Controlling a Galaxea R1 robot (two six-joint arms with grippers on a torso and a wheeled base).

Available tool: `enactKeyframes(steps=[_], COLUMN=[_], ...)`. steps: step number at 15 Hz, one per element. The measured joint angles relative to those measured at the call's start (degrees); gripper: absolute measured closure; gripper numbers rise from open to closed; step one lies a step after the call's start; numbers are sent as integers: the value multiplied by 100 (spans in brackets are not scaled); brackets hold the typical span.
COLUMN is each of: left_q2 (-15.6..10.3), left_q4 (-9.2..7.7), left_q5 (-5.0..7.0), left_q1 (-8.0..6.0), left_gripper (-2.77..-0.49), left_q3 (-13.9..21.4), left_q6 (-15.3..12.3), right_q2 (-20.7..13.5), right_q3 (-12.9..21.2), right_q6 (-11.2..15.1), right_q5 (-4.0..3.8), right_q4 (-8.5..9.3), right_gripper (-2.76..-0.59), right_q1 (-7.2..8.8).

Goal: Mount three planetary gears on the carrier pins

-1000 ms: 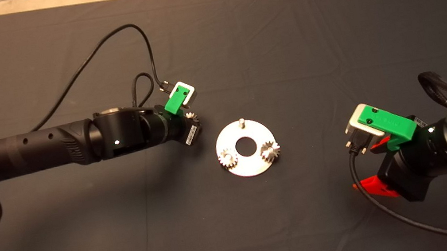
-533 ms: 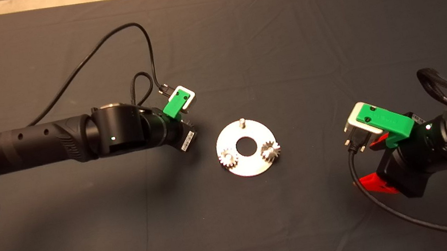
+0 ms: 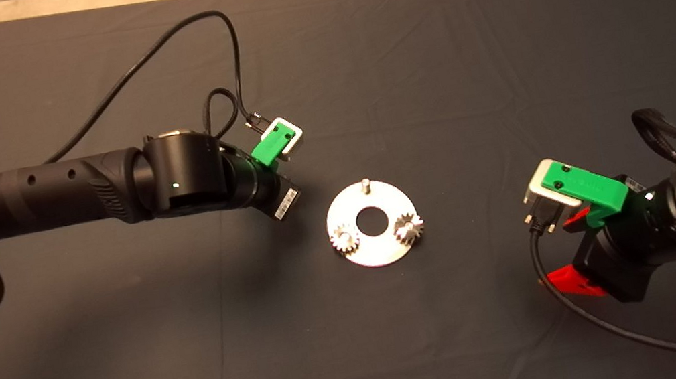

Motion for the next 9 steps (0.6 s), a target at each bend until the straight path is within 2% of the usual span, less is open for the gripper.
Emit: enactKeyframes(steps=[3, 5, 7, 9], left_q2=[122, 236, 258, 258], left_q4=[-13, -18, -101, -112], left_q5=[61, 40, 82, 112], left_q1=[-174, -201, -246, -304], left_gripper=[-65, -65, -65, -65], left_q3=[170, 190, 230, 249], left_q6=[-12, -17, -31, -117], right_q2=[0, 0, -6, -4], right_q3=[0, 0, 0, 0], right_q6=[0, -1, -5, -17], right_q5=[18, 18, 11, 22], right_q4=[4, 4, 6, 6], right_gripper=[-202, -202, -202, -202], right_q1=[-149, -281, -440, -480])
